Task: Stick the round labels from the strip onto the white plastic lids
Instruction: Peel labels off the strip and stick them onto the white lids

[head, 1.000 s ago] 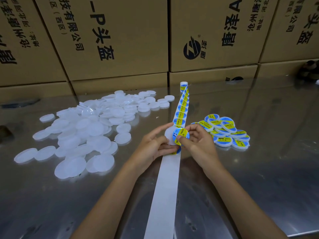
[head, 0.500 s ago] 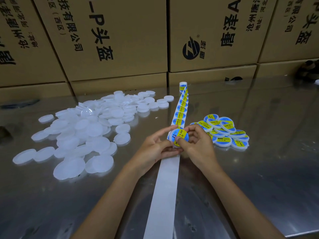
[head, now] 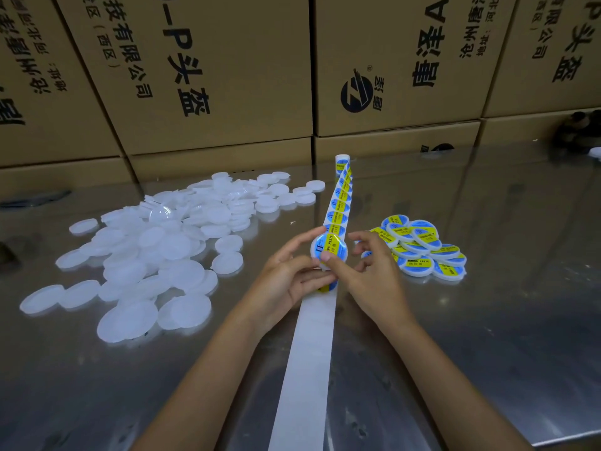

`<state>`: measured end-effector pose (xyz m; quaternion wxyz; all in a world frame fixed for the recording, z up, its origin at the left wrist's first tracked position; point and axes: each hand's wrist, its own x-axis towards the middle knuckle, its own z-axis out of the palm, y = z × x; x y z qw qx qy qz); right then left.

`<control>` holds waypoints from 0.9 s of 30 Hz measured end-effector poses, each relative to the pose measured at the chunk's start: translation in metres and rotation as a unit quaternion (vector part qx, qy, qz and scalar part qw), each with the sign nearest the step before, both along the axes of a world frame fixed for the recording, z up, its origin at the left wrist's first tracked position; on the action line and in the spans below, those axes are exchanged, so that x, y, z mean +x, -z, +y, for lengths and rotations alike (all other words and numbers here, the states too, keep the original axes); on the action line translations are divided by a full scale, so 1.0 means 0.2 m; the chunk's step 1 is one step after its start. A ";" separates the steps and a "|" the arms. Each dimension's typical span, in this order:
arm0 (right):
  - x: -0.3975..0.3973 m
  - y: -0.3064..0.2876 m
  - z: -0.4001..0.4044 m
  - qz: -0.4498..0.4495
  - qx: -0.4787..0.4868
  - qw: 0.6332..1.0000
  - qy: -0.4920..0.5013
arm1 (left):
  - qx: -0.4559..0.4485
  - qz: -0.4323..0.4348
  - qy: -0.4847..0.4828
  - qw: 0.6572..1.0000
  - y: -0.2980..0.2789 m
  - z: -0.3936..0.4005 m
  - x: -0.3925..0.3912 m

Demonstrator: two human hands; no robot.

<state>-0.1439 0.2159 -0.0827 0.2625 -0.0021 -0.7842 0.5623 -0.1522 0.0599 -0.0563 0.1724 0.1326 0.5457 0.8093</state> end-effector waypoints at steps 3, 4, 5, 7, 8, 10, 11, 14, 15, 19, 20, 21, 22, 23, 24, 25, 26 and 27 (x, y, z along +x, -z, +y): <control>0.01 0.00 -0.01 0.008 0.037 0.999 -0.002 | 0.050 -0.033 0.033 0.998 0.00 0.01 0.00; 0.02 0.00 -0.01 0.017 0.035 0.999 -0.003 | 0.061 -0.040 0.042 0.996 0.00 0.01 0.00; 0.02 -0.01 -0.01 0.027 0.025 0.999 -0.004 | 0.066 -0.044 0.046 0.996 0.00 0.01 0.00; 0.03 -0.02 -0.01 0.044 0.001 0.999 -0.005 | 0.061 -0.042 0.044 0.996 0.00 0.01 0.00; 0.03 -0.02 0.00 0.051 -0.011 0.999 -0.008 | 0.051 -0.034 0.041 0.997 0.00 0.01 0.00; 0.03 -0.03 0.00 0.059 -0.030 0.998 -0.018 | 0.012 -0.006 0.032 0.999 0.00 0.01 0.01; 0.03 -0.03 0.00 0.059 -0.034 0.997 -0.024 | -0.012 0.009 0.024 1.000 0.00 0.00 0.01; 0.03 -0.03 0.00 0.052 -0.032 0.997 -0.048 | -0.088 0.050 -0.019 0.995 0.00 -0.01 0.02; 0.03 -0.03 0.00 0.051 -0.025 0.997 -0.051 | -0.112 0.064 -0.031 0.991 0.00 -0.01 0.02; 0.04 -0.03 0.00 0.019 -0.008 0.996 -0.083 | -0.172 0.091 -0.086 0.977 -0.01 -0.01 0.02; 0.03 -0.02 0.00 0.009 -0.011 0.996 -0.092 | -0.170 0.091 -0.105 0.976 -0.01 -0.01 0.02; 0.03 -0.02 0.00 0.002 -0.022 0.995 -0.102 | -0.159 0.089 -0.126 0.975 -0.01 -0.01 0.02; 0.03 -0.03 -0.01 -0.006 -0.035 0.993 -0.116 | -0.141 0.083 -0.148 0.975 -0.01 -0.02 0.01; 0.03 -0.03 -0.02 -0.013 -0.046 0.990 -0.134 | -0.121 0.076 -0.168 0.975 -0.02 -0.02 0.01; 0.04 -0.03 -0.02 -0.019 -0.052 0.986 -0.154 | -0.102 0.069 -0.187 0.975 -0.02 -0.03 0.01; 0.04 -0.03 -0.04 -0.025 -0.051 0.984 -0.170 | -0.089 0.064 -0.202 0.973 -0.02 -0.03 0.00; 0.05 -0.03 -0.05 -0.028 -0.043 0.982 -0.181 | -0.084 0.063 -0.215 0.971 -0.02 -0.04 0.00; 0.05 -0.02 -0.05 -0.030 -0.032 0.982 -0.186 | -0.083 0.063 -0.225 0.969 -0.02 -0.04 0.00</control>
